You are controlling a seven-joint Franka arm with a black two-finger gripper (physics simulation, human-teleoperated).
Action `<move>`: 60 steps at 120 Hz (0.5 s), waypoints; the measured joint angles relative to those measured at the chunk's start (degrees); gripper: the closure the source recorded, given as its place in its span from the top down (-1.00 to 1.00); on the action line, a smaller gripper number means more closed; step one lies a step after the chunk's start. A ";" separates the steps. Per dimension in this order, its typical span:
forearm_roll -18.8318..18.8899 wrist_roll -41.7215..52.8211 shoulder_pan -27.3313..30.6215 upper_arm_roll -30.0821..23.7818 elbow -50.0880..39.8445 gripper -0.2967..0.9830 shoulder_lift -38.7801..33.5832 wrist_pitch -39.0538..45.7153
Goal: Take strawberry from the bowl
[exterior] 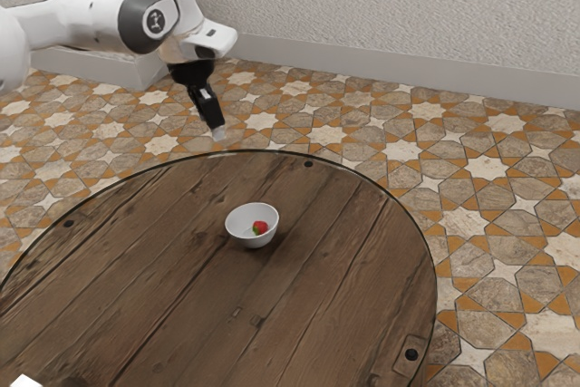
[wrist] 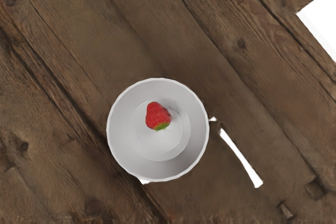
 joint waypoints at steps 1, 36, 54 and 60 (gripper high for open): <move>-0.01 -0.41 0.00 0.00 0.00 0.32 -0.02 -0.28; 0.12 -11.61 0.05 0.52 0.40 0.48 6.73 -5.49; -0.73 -14.44 -0.05 0.54 1.15 0.51 13.52 -1.68; -0.73 -14.84 -0.12 0.55 1.69 0.51 15.32 -0.32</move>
